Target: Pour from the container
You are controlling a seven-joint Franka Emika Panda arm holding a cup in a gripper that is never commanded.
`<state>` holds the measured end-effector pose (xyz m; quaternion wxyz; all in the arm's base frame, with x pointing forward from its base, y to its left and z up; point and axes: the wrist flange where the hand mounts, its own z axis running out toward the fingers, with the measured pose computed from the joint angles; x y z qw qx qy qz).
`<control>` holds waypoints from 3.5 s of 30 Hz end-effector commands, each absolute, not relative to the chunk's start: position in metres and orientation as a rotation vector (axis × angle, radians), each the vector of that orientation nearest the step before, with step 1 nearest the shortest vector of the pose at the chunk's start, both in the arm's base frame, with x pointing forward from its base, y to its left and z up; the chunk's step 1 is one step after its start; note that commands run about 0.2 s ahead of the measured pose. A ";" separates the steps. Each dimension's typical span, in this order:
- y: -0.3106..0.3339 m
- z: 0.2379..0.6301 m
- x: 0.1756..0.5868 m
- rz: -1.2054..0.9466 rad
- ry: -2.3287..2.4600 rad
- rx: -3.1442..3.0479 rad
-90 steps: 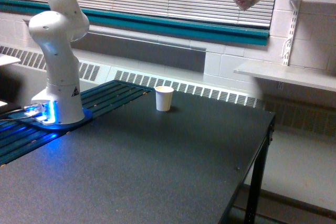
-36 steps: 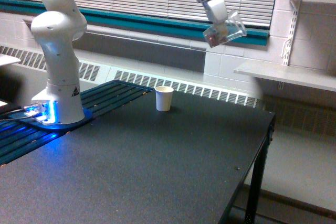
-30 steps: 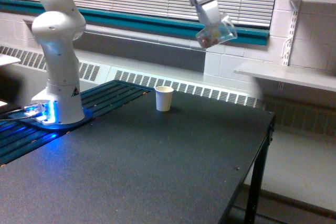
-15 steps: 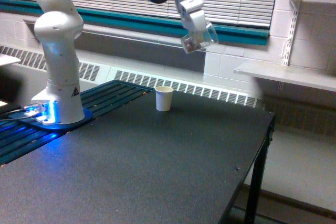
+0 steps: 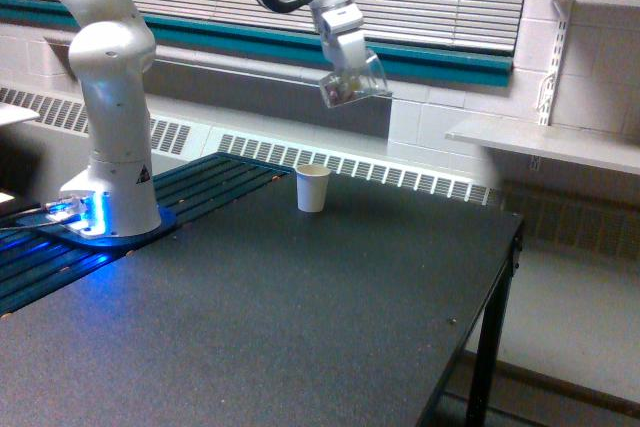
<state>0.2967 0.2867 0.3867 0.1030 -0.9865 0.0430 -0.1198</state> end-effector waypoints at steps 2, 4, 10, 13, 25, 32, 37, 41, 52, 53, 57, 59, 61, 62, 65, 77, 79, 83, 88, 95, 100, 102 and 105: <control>0.273 0.369 0.278 -0.279 0.193 -2.937; 0.272 0.365 0.273 -0.263 0.193 -2.945; 0.267 0.349 0.257 -0.195 0.200 -2.964; 0.267 0.344 0.251 -0.171 0.200 -2.968; 0.266 0.327 0.233 -0.084 0.213 -2.984; 0.265 0.317 0.223 -0.037 0.225 -2.991; 0.262 0.312 0.221 -0.014 0.238 -2.996; 0.259 0.307 0.219 0.007 0.244 -3.004; 0.258 0.295 0.210 0.076 0.237 -3.018; 0.258 0.293 0.210 0.081 0.235 -3.019; 0.258 0.289 0.209 0.102 0.229 -3.025; 0.257 0.286 0.209 0.112 0.225 -3.029; 0.257 0.284 0.209 0.124 0.224 -3.030; 0.256 0.282 0.209 0.129 0.223 -3.033; 0.255 0.279 0.209 0.143 0.224 -3.035; 0.254 0.268 0.209 0.209 0.208 -3.050; 0.254 0.267 0.209 0.217 0.205 -3.052; 0.256 0.265 0.210 0.238 0.194 -3.056; 0.256 0.262 0.210 0.260 0.179 -3.069; 0.254 0.259 0.213 0.292 0.172 -3.083; 0.253 0.257 0.214 0.307 0.164 -3.095; 0.253 0.256 0.215 0.310 0.164 -3.099; 0.254 0.257 0.216 0.312 0.158 -3.096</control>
